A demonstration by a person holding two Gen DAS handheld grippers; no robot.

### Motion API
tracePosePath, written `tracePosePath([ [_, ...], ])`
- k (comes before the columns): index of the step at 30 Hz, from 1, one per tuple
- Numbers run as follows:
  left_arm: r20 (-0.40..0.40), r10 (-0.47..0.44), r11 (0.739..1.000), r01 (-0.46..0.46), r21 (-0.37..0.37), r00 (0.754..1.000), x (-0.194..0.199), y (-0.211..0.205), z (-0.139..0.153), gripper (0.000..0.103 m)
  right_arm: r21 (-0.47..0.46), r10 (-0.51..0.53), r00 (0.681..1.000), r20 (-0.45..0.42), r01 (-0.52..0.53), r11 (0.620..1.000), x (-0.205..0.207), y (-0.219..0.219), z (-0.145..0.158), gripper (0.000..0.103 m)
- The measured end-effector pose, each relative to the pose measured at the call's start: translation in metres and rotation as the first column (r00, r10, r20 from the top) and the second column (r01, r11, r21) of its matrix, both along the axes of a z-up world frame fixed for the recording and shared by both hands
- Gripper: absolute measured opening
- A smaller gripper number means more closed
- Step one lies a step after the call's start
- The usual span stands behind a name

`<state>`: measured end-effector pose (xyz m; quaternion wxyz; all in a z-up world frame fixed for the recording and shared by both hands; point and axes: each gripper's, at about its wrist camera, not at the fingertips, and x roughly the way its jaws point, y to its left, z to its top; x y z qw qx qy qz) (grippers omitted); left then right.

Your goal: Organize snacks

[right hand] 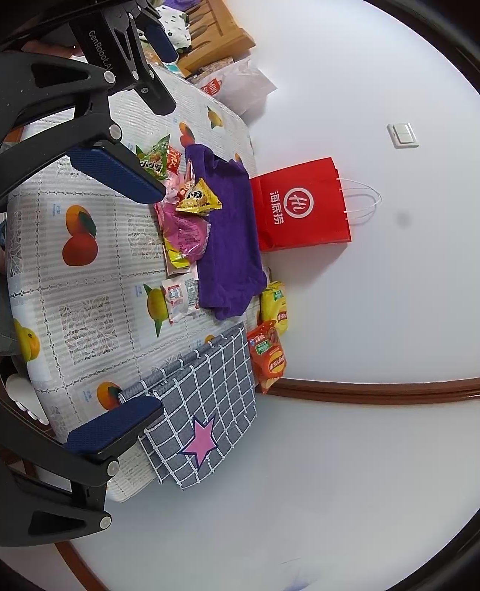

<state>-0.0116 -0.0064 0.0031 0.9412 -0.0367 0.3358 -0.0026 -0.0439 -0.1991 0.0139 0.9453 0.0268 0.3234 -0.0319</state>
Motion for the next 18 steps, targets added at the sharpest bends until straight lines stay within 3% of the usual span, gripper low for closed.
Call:
tracePosePath([
  [18, 0.001, -0.003, 1.0, 0.003, 0.001, 1.0, 0.001, -0.002, 0.0014, 0.102, 0.002, 0.001, 1.0, 0.009, -0.001, 1.0, -0.0033, 0.0029, 0.0013, 0.103],
])
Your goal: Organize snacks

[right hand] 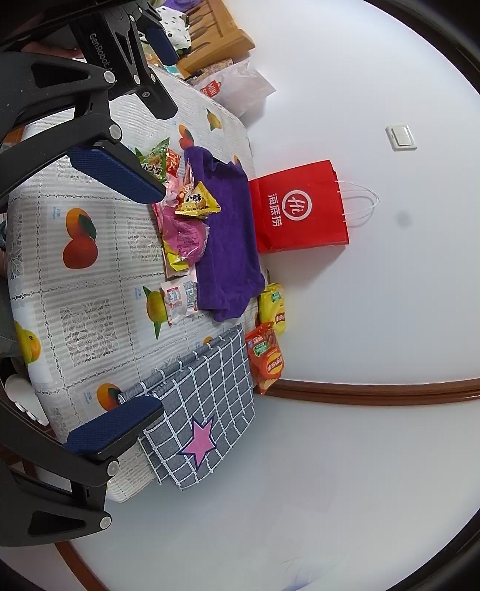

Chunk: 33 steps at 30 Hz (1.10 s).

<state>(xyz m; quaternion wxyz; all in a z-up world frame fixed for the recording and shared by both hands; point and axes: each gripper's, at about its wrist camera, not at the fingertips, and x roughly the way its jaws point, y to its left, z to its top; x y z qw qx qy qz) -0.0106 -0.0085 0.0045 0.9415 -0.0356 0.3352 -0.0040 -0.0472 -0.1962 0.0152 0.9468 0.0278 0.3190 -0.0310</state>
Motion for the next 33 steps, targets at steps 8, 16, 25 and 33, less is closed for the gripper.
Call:
tracePosePath([
  [8, 0.0, -0.003, 1.0, 0.003, -0.001, 1.0, 0.0002, -0.0008, 0.001, 0.102, -0.002, 0.004, 1.0, 0.003, -0.004, 1.0, -0.0015, 0.0026, 0.0005, 0.103],
  [16, 0.001, -0.004, 1.0, 0.004, -0.005, 1.0, -0.0002, -0.0009, 0.0008, 0.102, -0.002, 0.003, 1.0, 0.006, -0.003, 1.0, -0.0024, 0.0037, 0.0008, 0.103],
  [25, 0.003, -0.004, 1.0, 0.004, -0.004, 1.0, -0.0005, -0.0004, 0.0006, 0.102, -0.003, 0.003, 1.0, 0.004, -0.003, 1.0, -0.0033, 0.0054, 0.0013, 0.103],
  [33, 0.006, -0.006, 1.0, 0.006, -0.003, 1.0, -0.0007, -0.0002, 0.0005, 0.102, 0.005, 0.004, 1.0, 0.005, -0.004, 1.0, -0.0037, 0.004, 0.0001, 0.103],
])
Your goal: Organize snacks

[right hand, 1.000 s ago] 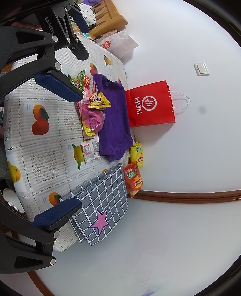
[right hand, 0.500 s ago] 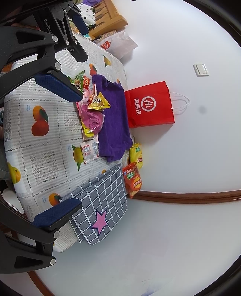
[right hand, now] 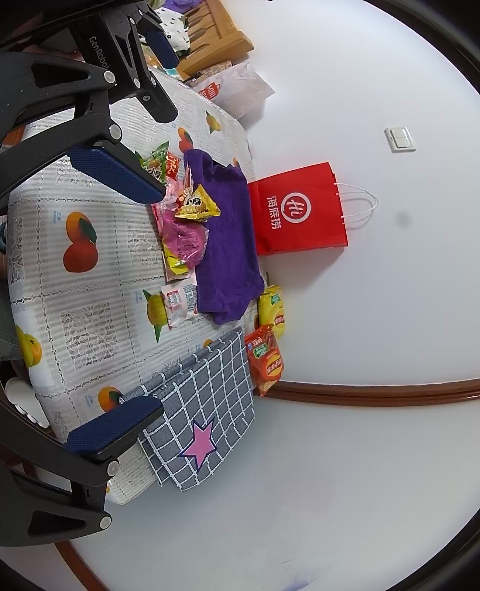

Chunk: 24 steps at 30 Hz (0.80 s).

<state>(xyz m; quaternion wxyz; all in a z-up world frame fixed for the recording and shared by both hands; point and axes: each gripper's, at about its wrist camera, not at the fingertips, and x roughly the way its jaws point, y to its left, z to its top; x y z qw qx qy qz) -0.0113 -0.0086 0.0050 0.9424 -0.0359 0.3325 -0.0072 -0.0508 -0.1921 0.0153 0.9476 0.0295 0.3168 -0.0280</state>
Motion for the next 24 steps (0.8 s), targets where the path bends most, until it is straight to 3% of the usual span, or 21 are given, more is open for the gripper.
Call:
tracePosePath([
  [10, -0.003, 0.001, 1.0, -0.001, 0.002, 1.0, 0.005, 0.002, -0.006, 0.102, 0.011, 0.003, 1.0, -0.029, -0.002, 1.0, 0.013, -0.006, -0.016, 0.103],
  [15, -0.047, 0.008, 1.0, -0.009, -0.011, 0.999, 0.019, 0.015, -0.028, 0.102, 0.011, -0.046, 0.996, -0.071, 0.047, 0.999, 0.028, -0.018, -0.038, 0.103],
  [24, -0.145, 0.043, 0.998, -0.048, -0.034, 0.988, 0.045, 0.041, -0.076, 0.102, 0.034, -0.019, 0.984, -0.178, 0.026, 0.999, 0.068, -0.04, -0.09, 0.102],
])
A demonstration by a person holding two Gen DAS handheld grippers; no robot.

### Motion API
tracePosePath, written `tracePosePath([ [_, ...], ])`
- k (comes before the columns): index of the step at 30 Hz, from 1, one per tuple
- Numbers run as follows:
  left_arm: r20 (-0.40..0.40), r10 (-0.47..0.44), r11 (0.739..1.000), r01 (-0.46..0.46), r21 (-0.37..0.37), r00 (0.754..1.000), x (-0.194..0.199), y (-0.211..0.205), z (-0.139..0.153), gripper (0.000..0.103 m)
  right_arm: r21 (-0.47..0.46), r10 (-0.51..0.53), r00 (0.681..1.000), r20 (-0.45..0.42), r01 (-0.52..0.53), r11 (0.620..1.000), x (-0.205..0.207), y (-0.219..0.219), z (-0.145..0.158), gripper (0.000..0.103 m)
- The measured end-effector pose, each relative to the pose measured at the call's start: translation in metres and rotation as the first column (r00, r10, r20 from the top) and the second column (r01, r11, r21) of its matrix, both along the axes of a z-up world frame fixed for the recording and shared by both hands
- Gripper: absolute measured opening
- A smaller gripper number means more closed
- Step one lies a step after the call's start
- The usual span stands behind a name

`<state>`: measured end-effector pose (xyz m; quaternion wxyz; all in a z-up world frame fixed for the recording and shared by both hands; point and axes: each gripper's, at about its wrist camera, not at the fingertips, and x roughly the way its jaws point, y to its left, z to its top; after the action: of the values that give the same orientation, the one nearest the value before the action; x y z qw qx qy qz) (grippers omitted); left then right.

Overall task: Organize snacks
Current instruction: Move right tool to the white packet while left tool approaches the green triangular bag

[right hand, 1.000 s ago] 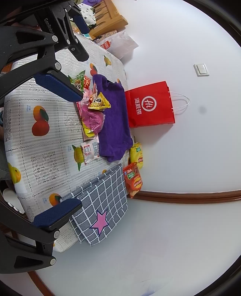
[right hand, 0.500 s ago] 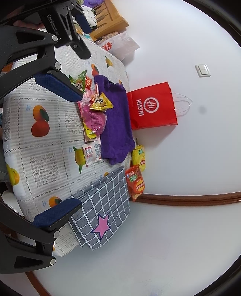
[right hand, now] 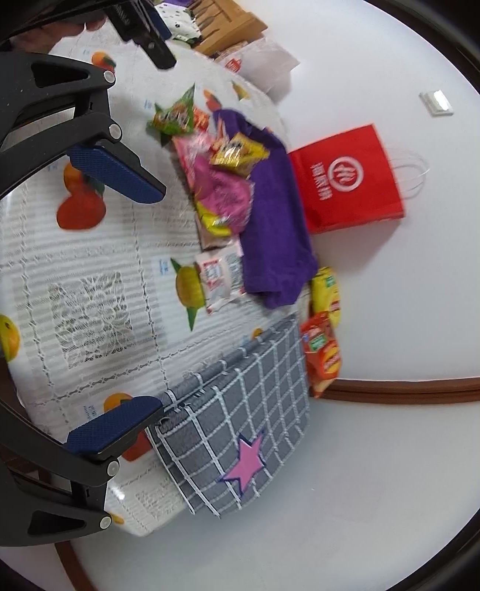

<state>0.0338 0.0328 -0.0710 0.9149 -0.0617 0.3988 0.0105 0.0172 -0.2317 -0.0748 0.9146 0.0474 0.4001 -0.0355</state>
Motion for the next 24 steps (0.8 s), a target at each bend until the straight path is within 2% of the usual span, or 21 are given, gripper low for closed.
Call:
tracePosePath([
  [8, -0.065, 0.013, 1.0, -0.014, -0.02, 0.998, 0.025, 0.018, -0.033, 0.102, 0.003, 0.036, 0.998, -0.043, -0.036, 0.999, 0.051, -0.001, -0.033, 0.099],
  [14, -0.092, -0.006, 0.999, 0.002, -0.047, 0.996, 0.037, 0.02, -0.047, 0.101, 0.007, 0.087, 0.994, -0.062, -0.087, 0.996, 0.093, 0.003, -0.054, 0.099],
  [19, -0.114, -0.015, 0.999, 0.01, -0.039, 0.993, 0.045, 0.017, -0.056, 0.101, 0.017, 0.107, 0.988, -0.112, -0.106, 0.994, 0.122, 0.001, -0.074, 0.098],
  [24, -0.121, -0.022, 0.996, 0.012, -0.088, 0.992, 0.054, 0.018, -0.063, 0.101, 0.012, 0.136, 0.981, -0.137, -0.136, 0.991, 0.14, 0.006, -0.086, 0.098],
])
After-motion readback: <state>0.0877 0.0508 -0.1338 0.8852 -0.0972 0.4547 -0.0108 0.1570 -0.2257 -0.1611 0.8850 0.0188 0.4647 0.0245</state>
